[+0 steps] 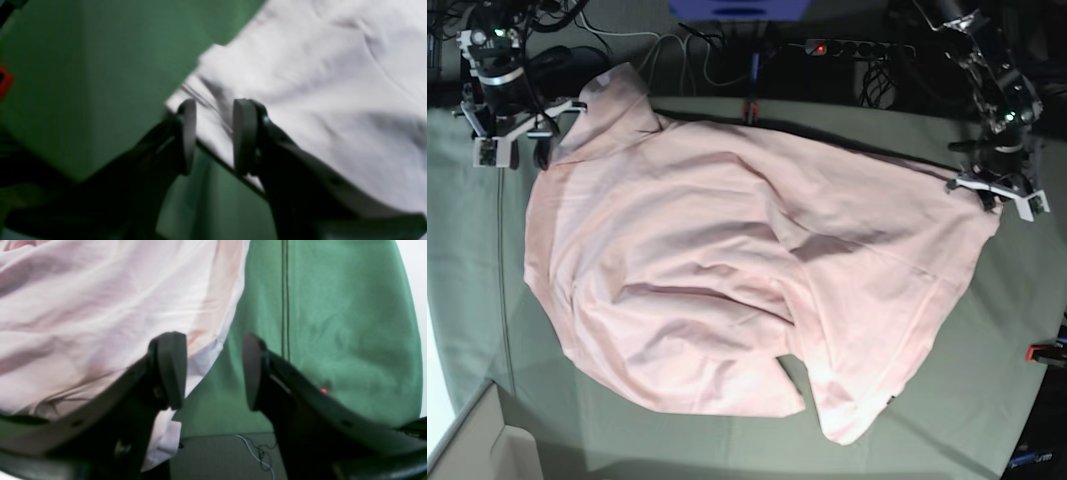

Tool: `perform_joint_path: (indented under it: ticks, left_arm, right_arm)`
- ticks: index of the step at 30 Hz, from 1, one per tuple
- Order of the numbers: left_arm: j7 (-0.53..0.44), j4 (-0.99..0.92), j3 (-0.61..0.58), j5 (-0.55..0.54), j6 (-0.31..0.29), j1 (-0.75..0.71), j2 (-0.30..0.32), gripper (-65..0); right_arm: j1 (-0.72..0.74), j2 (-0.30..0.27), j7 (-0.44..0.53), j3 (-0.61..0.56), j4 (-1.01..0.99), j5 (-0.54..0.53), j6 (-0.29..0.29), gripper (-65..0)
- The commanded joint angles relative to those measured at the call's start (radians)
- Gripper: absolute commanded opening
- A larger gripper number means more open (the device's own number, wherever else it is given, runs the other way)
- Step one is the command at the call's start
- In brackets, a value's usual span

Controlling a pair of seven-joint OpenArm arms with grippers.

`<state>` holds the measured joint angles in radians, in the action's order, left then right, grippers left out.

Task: Layout the t-shirt on the table in an organized manner, then fold the t-shirt properly
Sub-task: 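Drag the hem edge with the left gripper away from the right gripper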

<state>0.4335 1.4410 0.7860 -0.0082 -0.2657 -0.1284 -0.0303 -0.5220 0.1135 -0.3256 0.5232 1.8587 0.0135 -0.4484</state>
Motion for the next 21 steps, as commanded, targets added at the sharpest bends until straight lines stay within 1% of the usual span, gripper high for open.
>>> perform_joint_path:
  ticks: [1, 6, 8, 15, 21]
  left_arm:
    - [-0.025, -0.001, 0.013, -0.008, 0.001, 0.020, 0.013, -46.2]
    - [-0.025, -0.081, 0.065, -0.006, -0.001, 0.074, 0.023, -46.2]
    - [-0.025, -0.116, 0.074, -0.003, -0.001, 0.092, 0.039, -46.2]
    - [-0.029, -0.205, 0.072, -0.005, -0.001, 0.137, 0.082, -46.3]
    - [-0.031, -0.265, 0.071, 0.000, -0.001, 0.169, 0.088, -46.5]
  right_arm:
    - [-0.003, -0.002, 0.026, 0.002, 0.017, -0.014, 0.001, -37.6]
    - [-0.005, -0.002, 0.026, 0.002, 0.017, -0.014, 0.001, -37.6]
    - [-0.005, -0.002, 0.026, 0.004, 0.017, -0.014, 0.001, -37.6]
    - [-0.005, -0.002, 0.026, 0.004, 0.017, -0.014, 0.001, -37.6]
    - [-0.005, -0.002, 0.026, 0.004, 0.017, -0.014, 0.001, -37.5]
